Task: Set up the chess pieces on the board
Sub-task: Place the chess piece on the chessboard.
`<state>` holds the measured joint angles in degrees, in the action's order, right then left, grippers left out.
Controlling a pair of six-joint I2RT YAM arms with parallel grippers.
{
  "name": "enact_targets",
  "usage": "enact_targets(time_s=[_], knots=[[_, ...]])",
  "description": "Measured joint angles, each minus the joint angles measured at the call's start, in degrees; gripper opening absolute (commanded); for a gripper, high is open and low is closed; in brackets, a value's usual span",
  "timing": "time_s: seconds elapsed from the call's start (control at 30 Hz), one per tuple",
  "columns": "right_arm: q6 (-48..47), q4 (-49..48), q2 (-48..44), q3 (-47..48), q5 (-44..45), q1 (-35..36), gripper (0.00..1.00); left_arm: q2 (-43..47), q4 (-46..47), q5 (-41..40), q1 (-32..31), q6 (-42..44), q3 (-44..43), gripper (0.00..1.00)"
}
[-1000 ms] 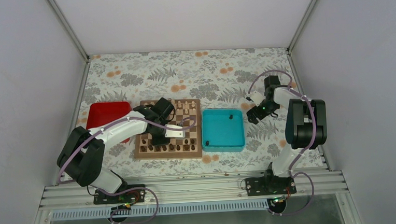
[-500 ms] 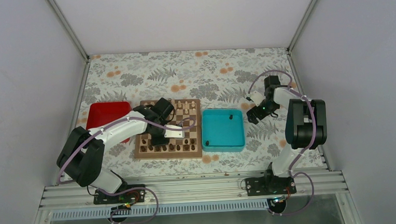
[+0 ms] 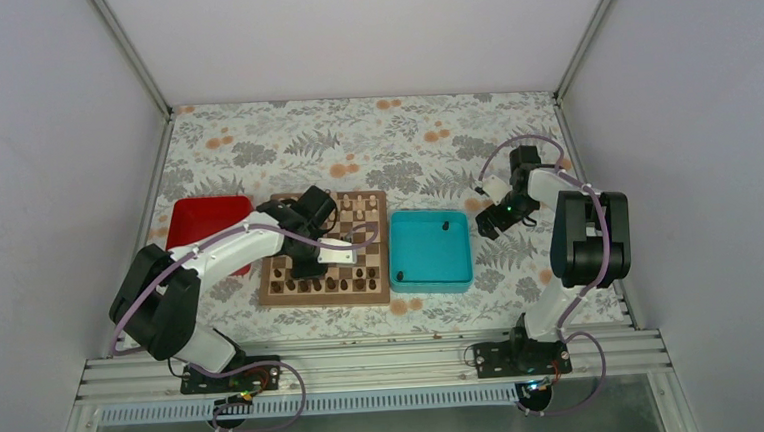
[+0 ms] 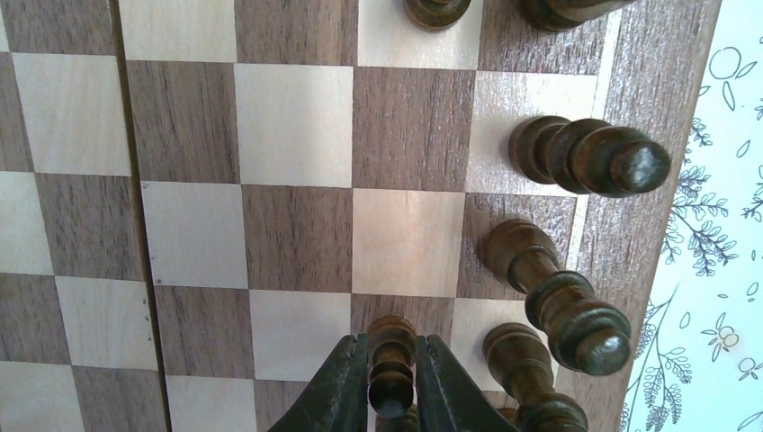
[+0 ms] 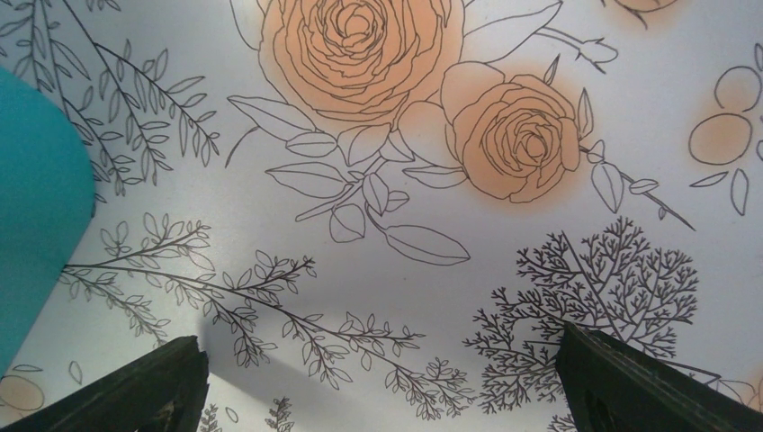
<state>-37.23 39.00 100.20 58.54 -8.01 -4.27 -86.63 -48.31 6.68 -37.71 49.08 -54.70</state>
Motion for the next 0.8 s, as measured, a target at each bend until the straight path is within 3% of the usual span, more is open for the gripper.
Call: enact_targets(time_s=[0.37,0.8], knots=[[-0.02,0.0,0.0,0.0,0.0,-0.02,1.0,0.0,-1.92,0.52,0.0,0.02,-1.01,0.17],[-0.02,-0.04,-0.02,-0.04,-0.02,-0.04,1.0,0.57,-8.55,0.22,0.0,1.51,-9.44,0.19]])
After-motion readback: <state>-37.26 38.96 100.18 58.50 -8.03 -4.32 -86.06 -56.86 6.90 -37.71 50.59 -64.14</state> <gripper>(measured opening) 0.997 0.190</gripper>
